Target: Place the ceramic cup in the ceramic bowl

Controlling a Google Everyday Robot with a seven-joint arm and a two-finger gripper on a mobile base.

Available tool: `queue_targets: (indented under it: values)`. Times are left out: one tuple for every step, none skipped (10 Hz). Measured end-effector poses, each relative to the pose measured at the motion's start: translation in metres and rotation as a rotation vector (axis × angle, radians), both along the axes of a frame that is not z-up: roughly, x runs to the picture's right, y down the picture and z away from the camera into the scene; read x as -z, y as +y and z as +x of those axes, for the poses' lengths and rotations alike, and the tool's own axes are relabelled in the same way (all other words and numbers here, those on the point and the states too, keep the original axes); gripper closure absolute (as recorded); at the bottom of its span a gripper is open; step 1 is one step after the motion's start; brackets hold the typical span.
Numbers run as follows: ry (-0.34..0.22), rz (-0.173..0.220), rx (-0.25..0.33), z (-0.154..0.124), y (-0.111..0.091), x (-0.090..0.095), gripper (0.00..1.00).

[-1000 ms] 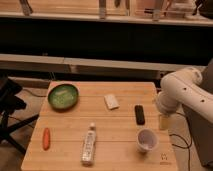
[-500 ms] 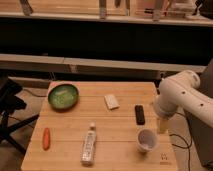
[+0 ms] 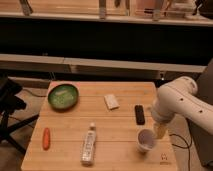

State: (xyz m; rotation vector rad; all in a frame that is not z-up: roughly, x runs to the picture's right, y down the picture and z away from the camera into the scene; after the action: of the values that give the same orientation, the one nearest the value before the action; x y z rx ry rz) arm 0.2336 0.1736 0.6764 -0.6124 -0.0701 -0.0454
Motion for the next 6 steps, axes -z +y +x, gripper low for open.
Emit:
queue_targets:
  values:
    - [-0.008, -0.001, 0.005, -0.003, 0.003, -0.001, 0.20]
    - [-0.014, -0.004, 0.008, -0.006, 0.005, -0.001, 0.20]
    - [-0.021, -0.006, 0.012, -0.009, 0.009, 0.000, 0.20]
    - [-0.028, -0.009, 0.015, -0.012, 0.012, 0.001, 0.20]
    - [-0.030, -0.010, 0.014, -0.013, 0.013, -0.001, 0.20]
    - [-0.035, -0.012, 0.014, -0.014, 0.015, -0.003, 0.20]
